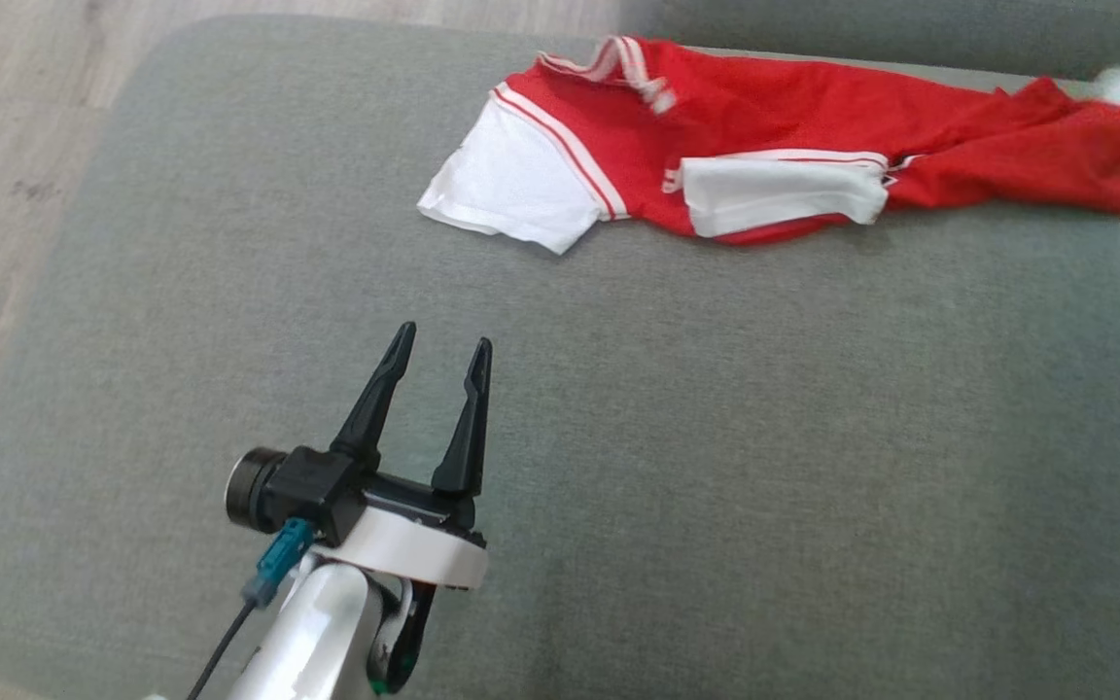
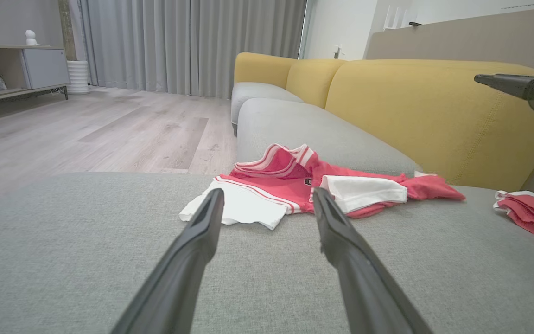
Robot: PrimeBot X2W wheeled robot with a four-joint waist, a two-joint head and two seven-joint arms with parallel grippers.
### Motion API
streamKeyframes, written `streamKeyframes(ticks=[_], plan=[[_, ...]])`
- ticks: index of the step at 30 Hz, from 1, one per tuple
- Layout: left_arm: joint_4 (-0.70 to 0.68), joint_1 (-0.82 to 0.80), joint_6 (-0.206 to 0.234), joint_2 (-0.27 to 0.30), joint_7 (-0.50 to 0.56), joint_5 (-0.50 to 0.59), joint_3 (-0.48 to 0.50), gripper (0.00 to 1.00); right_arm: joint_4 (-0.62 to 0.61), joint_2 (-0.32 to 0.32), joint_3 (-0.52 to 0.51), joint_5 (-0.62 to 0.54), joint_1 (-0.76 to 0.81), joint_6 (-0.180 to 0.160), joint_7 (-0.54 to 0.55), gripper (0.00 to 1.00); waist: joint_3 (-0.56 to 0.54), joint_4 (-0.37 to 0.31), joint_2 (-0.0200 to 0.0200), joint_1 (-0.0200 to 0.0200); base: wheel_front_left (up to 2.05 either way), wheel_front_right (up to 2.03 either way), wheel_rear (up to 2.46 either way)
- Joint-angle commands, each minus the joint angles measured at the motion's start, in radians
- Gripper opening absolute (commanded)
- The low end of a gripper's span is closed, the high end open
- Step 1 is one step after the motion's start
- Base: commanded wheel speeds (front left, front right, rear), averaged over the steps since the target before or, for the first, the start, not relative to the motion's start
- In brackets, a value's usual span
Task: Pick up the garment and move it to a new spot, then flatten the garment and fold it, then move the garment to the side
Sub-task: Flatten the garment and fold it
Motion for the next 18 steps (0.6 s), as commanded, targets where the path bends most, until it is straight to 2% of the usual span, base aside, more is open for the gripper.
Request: streamKeyframes(ticks=[1, 5, 9, 13, 18], plan=[[-0.027, -0.04, -0.002, 0.003, -0.008, 0.008, 0.032, 1.0, -0.03, 0.014, 0.005, -0.011, -0.041, -0.005, -0.023, 1.0, 0.002, -0.012, 0.0, -0.0002, 0.0, 0.0, 0.0], [-0.021, -0.048, -0.003, 0.003, -0.008, 0.013, 0.045, 1.0, -0.042, 0.06, 0.016, -0.025, -0.047, -0.005, -0.073, 1.0, -0.008, -0.042, 0.0, -0.0002, 0.0, 0.0, 0.0], [-0.029, -0.047, -0.003, 0.002, -0.008, 0.015, 0.063, 1.0, -0.123, 0.124, 0.045, -0.001, -0.016, -0.005, -0.105, 1.0, -0.03, -0.083, 0.0, -0.0002, 0.0, 0.0, 0.0], [-0.038, -0.038, -0.001, 0.001, -0.008, 0.016, 0.08, 1.0, -0.275, 0.188, 0.054, 0.044, 0.089, -0.005, -0.115, 1.0, -0.051, -0.128, 0.0, -0.0002, 0.0, 0.0, 0.0], [-0.052, -0.023, 0.003, -0.001, -0.008, 0.019, 0.101, 1.0, -0.536, 0.28, -0.009, 0.073, 0.329, -0.005, -0.116, 1.0, -0.067, -0.176, 0.0, -0.0002, 0.0, 0.0, 0.0]])
